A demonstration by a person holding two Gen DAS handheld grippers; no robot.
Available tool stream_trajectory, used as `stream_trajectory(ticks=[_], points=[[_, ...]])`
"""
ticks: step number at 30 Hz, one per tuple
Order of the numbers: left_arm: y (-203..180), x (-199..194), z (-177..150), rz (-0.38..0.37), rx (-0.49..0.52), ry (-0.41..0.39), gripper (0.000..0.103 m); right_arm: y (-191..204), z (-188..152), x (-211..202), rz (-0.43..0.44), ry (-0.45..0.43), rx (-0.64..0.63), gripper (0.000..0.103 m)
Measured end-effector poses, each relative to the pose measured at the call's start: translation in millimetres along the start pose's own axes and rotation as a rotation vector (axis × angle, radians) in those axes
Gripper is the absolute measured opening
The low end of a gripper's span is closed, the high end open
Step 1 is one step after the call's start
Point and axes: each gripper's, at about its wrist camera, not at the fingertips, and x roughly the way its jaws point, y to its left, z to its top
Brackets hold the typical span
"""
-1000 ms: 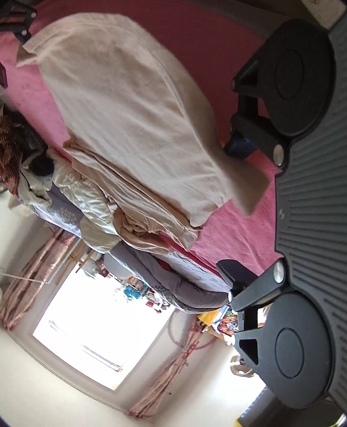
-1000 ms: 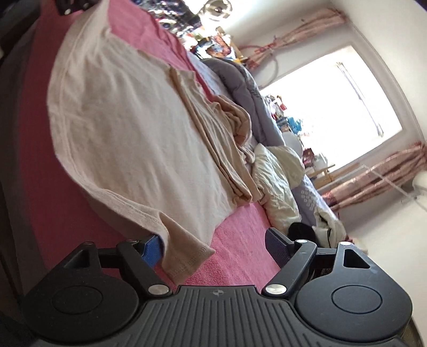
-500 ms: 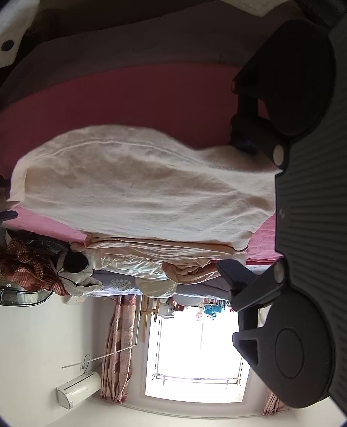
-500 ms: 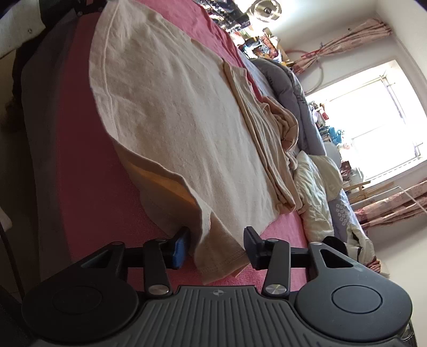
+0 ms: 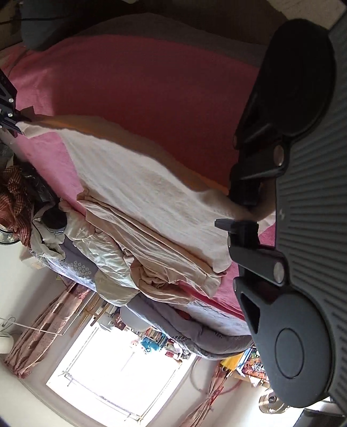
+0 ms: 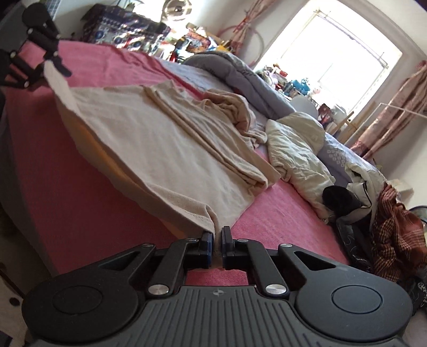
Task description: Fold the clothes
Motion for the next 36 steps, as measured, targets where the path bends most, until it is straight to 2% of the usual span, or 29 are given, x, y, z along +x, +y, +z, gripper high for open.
stream_trajectory(ticks=[1,3,4,6,8,12,14,17,19,21,22,24,25,27,29,31,33,36], points=[[7,0,1,-0.004,-0.005,-0.003,0.014,-8,4,-1,0.005,-0.004,0.025,0.008],[24,6,2,-0.02,-0.034,-0.001,0.024,-20,11,5,0.005,-0.014,0.062,0.008],[32,13,2,-0.03,-0.057,0.005,0.025,-27,16,14,0.013,-0.006,0.087,0.008],[54,39,4,-0.068,-0.144,0.045,0.041,-44,24,36,0.029,0.009,0.15,0.008],[77,68,0,-0.126,-0.26,0.091,0.046,-59,25,62,0.077,0.045,0.256,0.011],[106,102,-21,-0.174,-0.482,0.171,0.048,-93,16,106,0.174,0.068,0.505,0.024],[118,106,-36,-0.177,-0.587,0.178,0.052,-108,7,114,0.182,0.06,0.629,0.038],[124,111,-53,-0.136,-0.655,0.217,0.055,-127,-7,127,0.158,0.073,0.728,0.04],[127,112,-62,-0.11,-0.671,0.236,0.055,-133,-14,130,0.149,0.085,0.731,0.04],[127,111,-66,-0.092,-0.649,0.236,0.056,-130,-16,128,0.139,0.08,0.668,0.043],[124,108,-64,-0.091,-0.608,0.222,0.057,-124,-14,125,0.125,0.083,0.604,0.047],[118,101,-60,-0.09,-0.526,0.195,0.069,-107,-7,118,0.118,0.083,0.408,0.05],[113,98,-54,-0.089,-0.461,0.179,0.071,-96,-2,117,0.127,0.091,0.312,0.053],[105,93,-46,-0.099,-0.376,0.15,0.072,-78,3,114,0.178,0.098,0.168,0.058],[100,94,-41,-0.134,-0.334,0.135,0.072,-65,5,111,0.231,0.095,0.056,0.062],[98,101,-38,-0.15,-0.333,0.131,0.072,-63,8,116,0.255,0.099,0.06,0.066],[98,110,-37,-0.158,-0.354,0.134,0.074,-69,9,125,0.24,0.101,0.108,0.067],[108,124,-41,-0.189,-0.455,0.125,0.079,-89,5,141,0.263,0.117,0.252,0.068]])
